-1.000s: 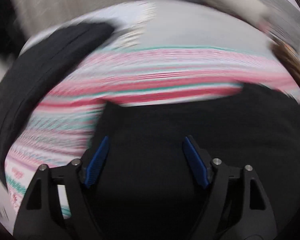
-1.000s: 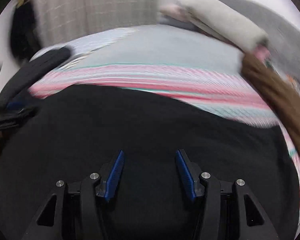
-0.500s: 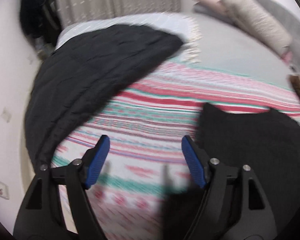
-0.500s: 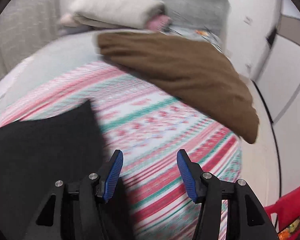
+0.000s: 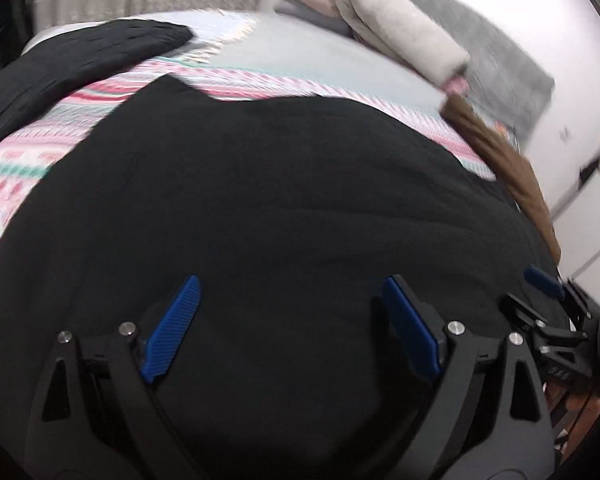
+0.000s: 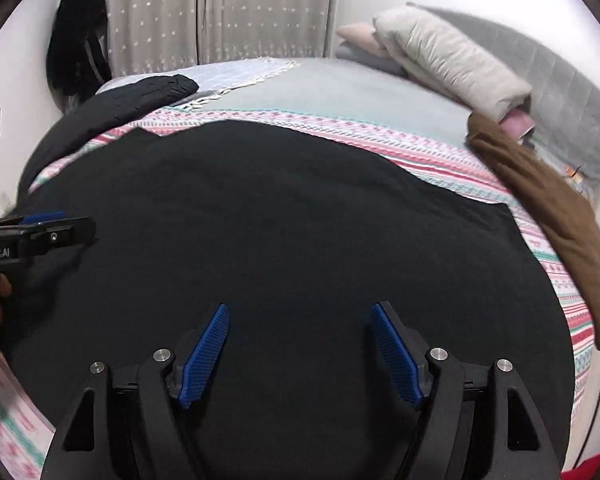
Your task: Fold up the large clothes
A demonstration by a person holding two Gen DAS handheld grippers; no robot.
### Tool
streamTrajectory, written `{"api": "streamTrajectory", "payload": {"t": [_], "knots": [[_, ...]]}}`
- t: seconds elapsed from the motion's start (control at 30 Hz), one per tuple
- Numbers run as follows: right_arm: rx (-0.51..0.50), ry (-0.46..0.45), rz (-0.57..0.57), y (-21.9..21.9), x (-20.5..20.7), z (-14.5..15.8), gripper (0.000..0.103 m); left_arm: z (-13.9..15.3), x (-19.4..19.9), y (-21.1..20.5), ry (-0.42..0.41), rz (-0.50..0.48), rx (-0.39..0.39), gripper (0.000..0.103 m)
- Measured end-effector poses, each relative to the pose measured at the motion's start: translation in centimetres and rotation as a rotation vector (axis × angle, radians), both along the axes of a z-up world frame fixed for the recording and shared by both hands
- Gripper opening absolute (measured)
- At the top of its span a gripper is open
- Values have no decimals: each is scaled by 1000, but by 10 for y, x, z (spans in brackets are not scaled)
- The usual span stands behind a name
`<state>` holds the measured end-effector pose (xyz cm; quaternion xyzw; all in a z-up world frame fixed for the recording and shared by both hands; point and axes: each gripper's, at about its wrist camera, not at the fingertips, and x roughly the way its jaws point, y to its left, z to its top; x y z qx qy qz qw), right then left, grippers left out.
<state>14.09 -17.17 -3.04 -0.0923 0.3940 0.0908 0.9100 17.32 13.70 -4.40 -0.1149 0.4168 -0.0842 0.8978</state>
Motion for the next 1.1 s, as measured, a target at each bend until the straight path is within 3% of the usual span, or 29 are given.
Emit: {"api": "streamTrajectory", "payload": {"t": [0.07, 0.2, 0.3, 0.43, 0.57, 0.7, 0.77, 0.97, 1.1], "knots": [[52, 12, -75, -26, -9, -7, 83, 5, -10, 8, -11, 40, 49, 92], [213, 49, -312, -119, -30, -25, 83, 7, -27, 17, -34, 128, 241, 92], [261, 32, -413, -160, -44, -8, 83, 13, -37, 33, -36, 178, 265, 92], [130, 70, -616, -190, -59, -7, 83, 19, -50, 60, -35, 270, 236, 92], [246, 78, -605, -200, -74, -1, 83, 28, -66, 65, -30, 289, 177, 92], [194, 34, -583, -190, -89, 11, 83, 36, -74, 53, -10, 257, 168, 96], [180, 5, -562, -186, -89, 18, 84, 40, -78, 47, -13, 246, 161, 102], [145, -27, -484, -157, -94, 33, 85, 40, -88, 15, 21, 206, 192, 102], [118, -11, -440, -128, -94, 33, 93, 40, -95, -19, 21, 154, 238, 102]]}}
